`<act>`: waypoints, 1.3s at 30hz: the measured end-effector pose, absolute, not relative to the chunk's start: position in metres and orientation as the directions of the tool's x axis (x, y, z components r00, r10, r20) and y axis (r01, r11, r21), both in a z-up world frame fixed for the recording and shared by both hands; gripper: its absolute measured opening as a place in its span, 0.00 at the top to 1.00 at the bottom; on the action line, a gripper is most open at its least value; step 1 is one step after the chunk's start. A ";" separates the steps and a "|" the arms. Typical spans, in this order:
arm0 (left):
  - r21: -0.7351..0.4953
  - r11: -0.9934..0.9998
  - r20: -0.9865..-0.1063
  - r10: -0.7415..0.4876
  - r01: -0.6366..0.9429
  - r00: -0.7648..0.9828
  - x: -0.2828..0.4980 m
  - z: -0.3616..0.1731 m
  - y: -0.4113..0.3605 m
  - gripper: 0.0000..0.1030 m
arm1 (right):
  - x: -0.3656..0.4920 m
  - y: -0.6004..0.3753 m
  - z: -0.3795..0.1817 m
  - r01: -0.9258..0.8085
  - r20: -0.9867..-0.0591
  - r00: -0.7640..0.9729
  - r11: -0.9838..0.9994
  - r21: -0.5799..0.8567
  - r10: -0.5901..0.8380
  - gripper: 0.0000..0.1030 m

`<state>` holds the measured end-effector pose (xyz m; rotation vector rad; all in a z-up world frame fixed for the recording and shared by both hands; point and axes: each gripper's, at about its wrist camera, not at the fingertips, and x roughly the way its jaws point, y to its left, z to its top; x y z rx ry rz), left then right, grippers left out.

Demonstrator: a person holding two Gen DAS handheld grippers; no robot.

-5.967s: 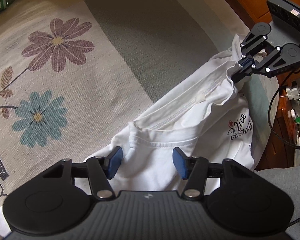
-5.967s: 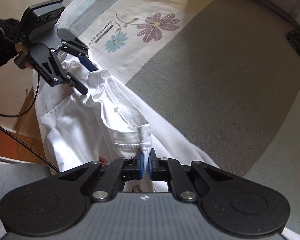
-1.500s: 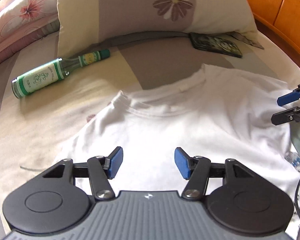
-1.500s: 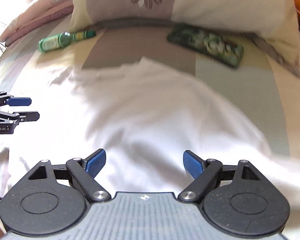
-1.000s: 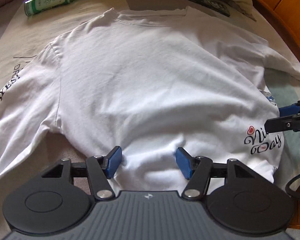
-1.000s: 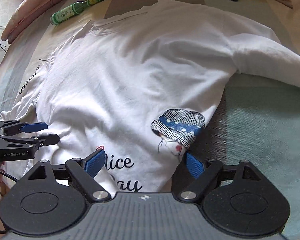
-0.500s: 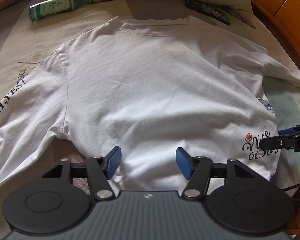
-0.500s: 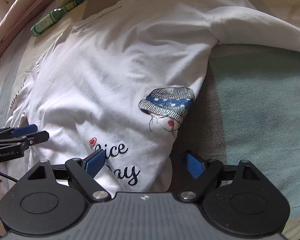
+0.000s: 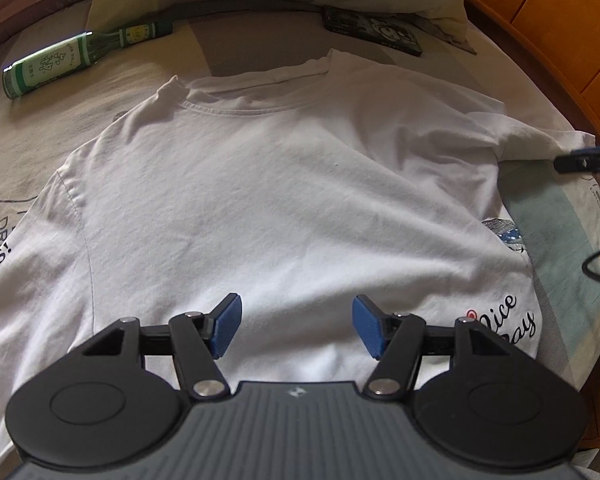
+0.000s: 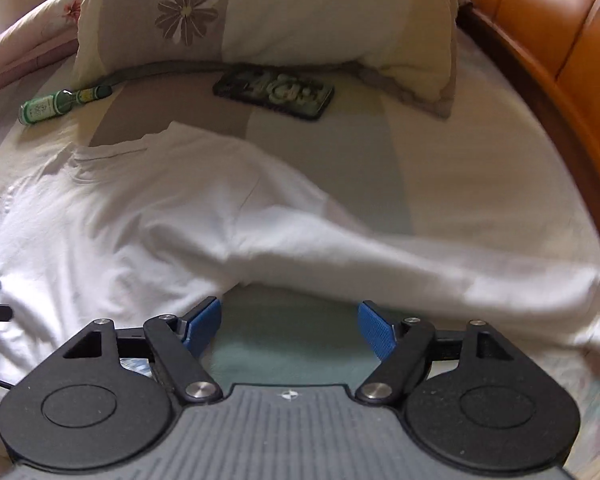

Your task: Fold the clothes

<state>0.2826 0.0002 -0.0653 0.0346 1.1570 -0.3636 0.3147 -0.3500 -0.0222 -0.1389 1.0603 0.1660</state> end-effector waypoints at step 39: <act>-0.102 0.949 -0.910 -0.210 0.300 0.357 0.315 -0.054 -0.133 0.38 | 0.454 -0.439 -0.065 -0.577 -0.840 0.295 0.786 0.223 0.456 0.48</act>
